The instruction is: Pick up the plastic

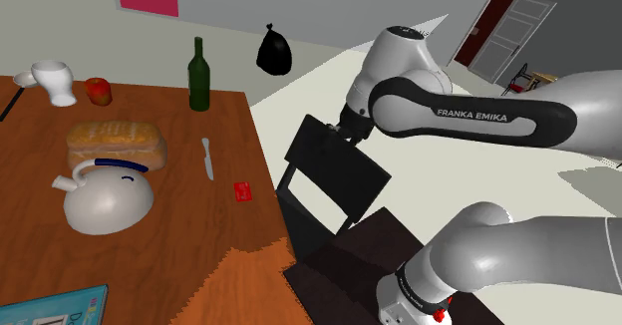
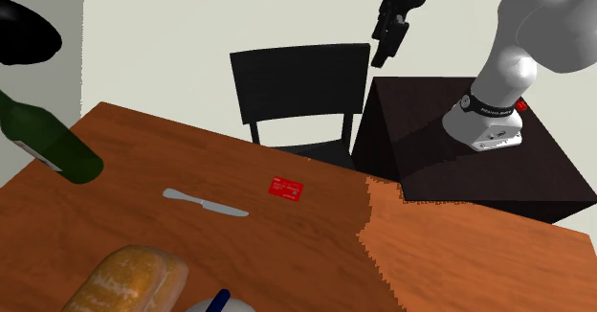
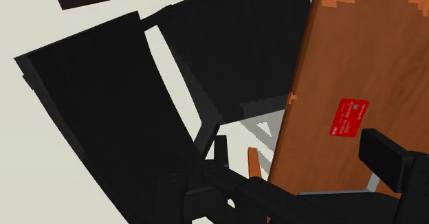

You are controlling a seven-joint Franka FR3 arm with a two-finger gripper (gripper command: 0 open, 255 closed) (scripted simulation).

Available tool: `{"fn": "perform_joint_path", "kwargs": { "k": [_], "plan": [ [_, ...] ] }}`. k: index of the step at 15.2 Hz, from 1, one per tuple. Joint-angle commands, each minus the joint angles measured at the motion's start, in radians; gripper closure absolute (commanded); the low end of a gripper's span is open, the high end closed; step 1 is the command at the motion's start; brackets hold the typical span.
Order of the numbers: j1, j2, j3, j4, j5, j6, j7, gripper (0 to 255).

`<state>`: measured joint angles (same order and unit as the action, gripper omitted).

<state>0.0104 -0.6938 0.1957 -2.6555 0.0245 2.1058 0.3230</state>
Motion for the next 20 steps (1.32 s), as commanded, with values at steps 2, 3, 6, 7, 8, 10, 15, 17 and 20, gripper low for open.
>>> {"fn": "perform_joint_path", "kwargs": {
  "k": [2,3,6,7,8,10,15,17,20],
  "plan": [
    [-0.002,0.074,0.059,-0.043,0.000,0.162,0.071,0],
    [-0.006,0.104,0.080,-0.052,-0.004,0.214,0.096,0],
    [-0.035,0.207,0.150,-0.067,-0.037,0.370,0.182,0],
    [-0.051,0.246,0.177,-0.067,-0.057,0.421,0.217,0],
    [-0.072,0.287,0.207,-0.064,-0.083,0.471,0.256,0],
    [-0.133,0.372,0.278,-0.051,-0.161,0.565,0.353,0],
    [-0.410,0.623,0.526,0.052,-0.657,0.709,0.816,0],
    [-0.457,0.756,0.559,0.134,-0.968,0.681,1.083,0],
    [-0.367,0.929,0.484,0.255,-1.274,0.610,1.351,0]
  ]
}}
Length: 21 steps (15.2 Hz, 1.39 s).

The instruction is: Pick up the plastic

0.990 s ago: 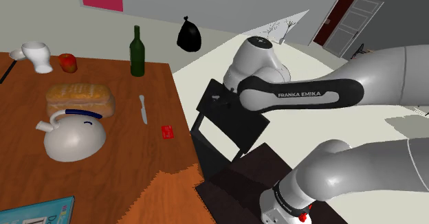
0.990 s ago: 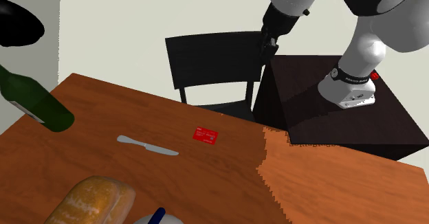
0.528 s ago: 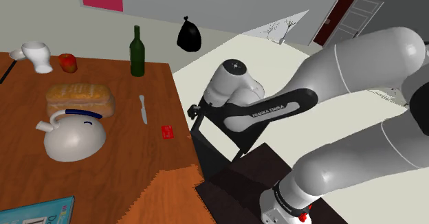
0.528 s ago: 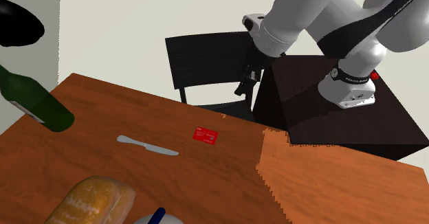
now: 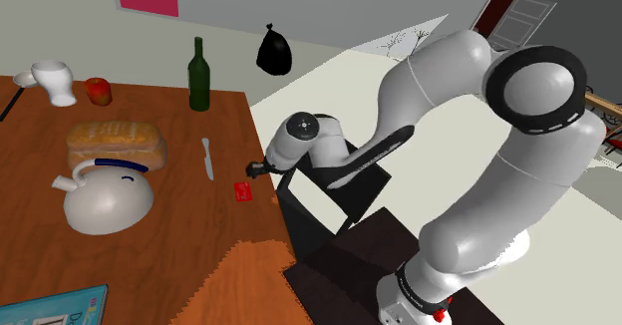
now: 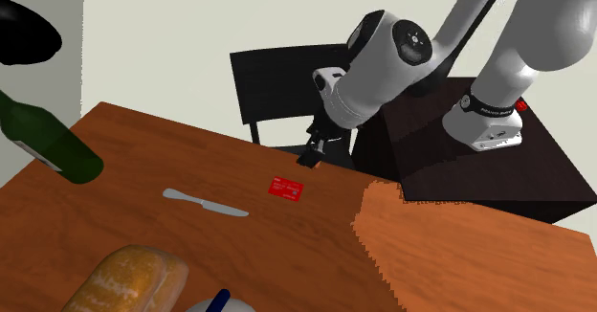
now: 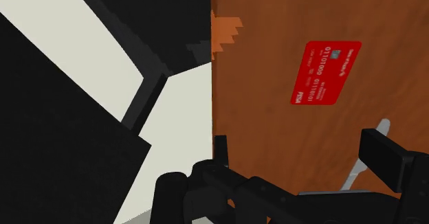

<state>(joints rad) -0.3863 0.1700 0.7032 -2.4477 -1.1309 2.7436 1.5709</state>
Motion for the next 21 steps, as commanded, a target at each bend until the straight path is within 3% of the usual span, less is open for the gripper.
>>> {"fn": "perform_joint_path", "kwargs": {
  "k": [1,4,7,17,18,21],
  "plan": [
    [0.060,0.115,-0.045,0.086,-0.190,-0.050,0.166,0],
    [0.141,0.251,-0.100,0.200,-0.351,-0.113,0.309,0],
    [0.209,0.376,-0.140,0.315,-0.464,-0.169,0.404,0],
    [0.255,0.497,-0.185,0.384,-0.590,-0.191,0.506,0],
    [0.255,0.497,-0.185,0.383,-0.591,-0.192,0.509,255],
    [0.253,0.495,-0.185,0.379,-0.593,-0.190,0.510,255]
  ]
}}
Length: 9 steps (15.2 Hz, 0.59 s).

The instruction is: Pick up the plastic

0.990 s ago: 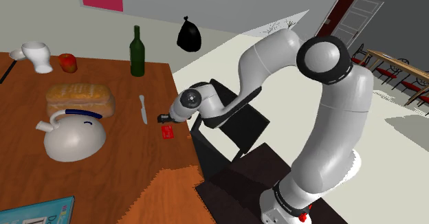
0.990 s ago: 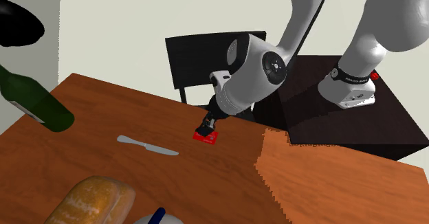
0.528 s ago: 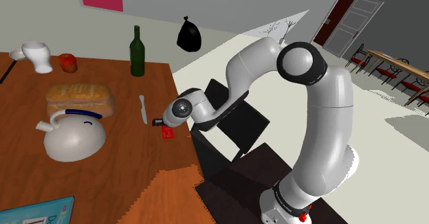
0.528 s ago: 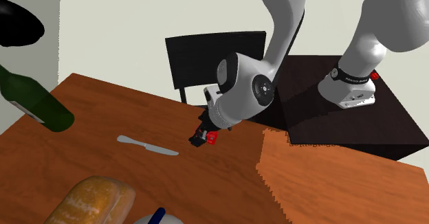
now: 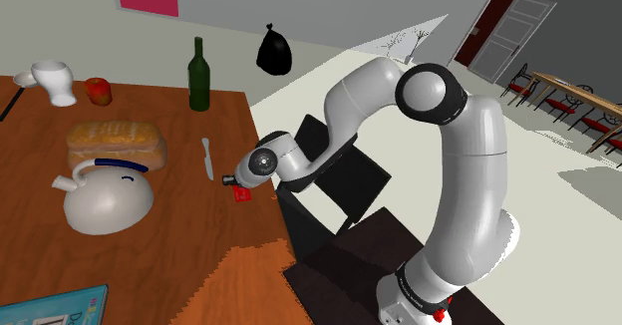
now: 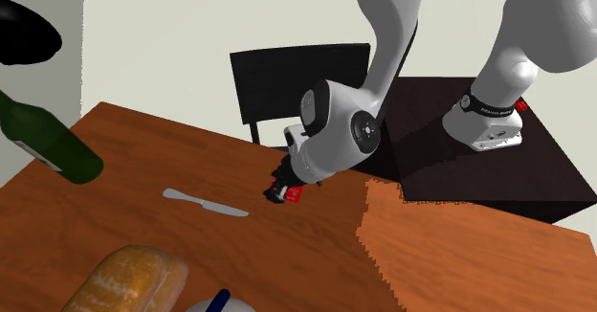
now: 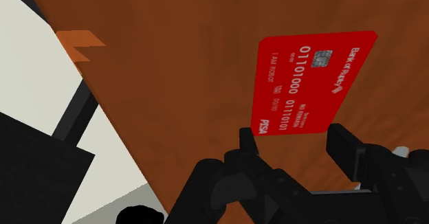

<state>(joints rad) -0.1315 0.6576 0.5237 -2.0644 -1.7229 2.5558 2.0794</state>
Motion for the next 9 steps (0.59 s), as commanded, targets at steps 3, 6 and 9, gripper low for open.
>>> {"fn": "perform_joint_path", "kwargs": {
  "k": [3,6,9],
  "plan": [
    [-0.004,0.001,-0.004,-0.010,0.001,-0.001,0.001,255],
    [0.000,0.010,-0.005,0.000,0.002,-0.004,-0.002,255],
    [-0.013,-0.029,0.009,-0.018,0.043,0.001,-0.035,255]
  ]
}}
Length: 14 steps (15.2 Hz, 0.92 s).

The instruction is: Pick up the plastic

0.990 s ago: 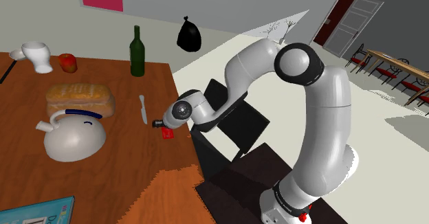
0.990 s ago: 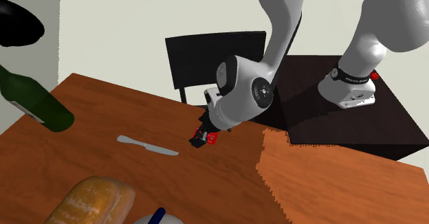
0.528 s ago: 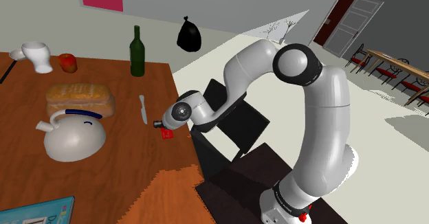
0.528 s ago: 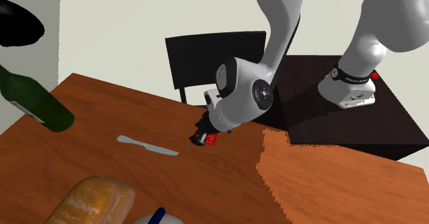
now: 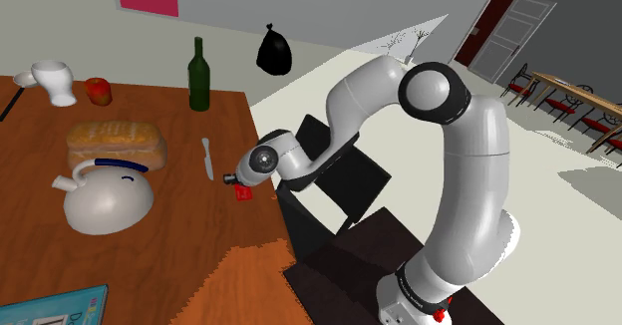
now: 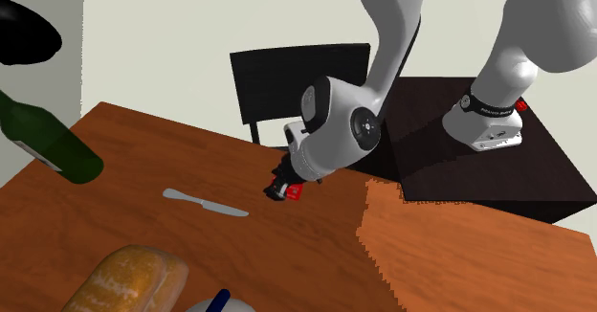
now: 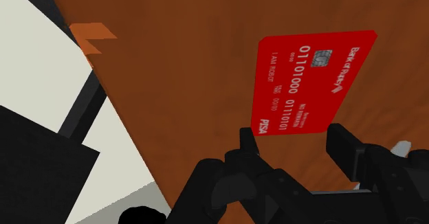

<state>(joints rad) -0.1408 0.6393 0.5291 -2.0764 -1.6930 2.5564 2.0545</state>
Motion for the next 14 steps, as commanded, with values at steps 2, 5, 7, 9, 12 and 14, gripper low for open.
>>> {"fn": "perform_joint_path", "kwargs": {
  "k": [2,5,7,9,12,14],
  "plan": [
    [-0.012,-0.036,0.013,-0.018,0.041,0.004,-0.033,255],
    [-0.026,-0.075,0.029,-0.034,0.085,0.009,-0.069,255],
    [-0.036,-0.100,0.039,-0.044,0.116,0.012,-0.095,255],
    [-0.045,-0.125,0.050,-0.054,0.147,0.015,-0.121,255],
    [-0.060,-0.163,0.067,-0.068,0.196,0.018,-0.161,255],
    [-0.061,-0.165,0.068,-0.068,0.198,0.019,-0.163,255]
  ]
}}
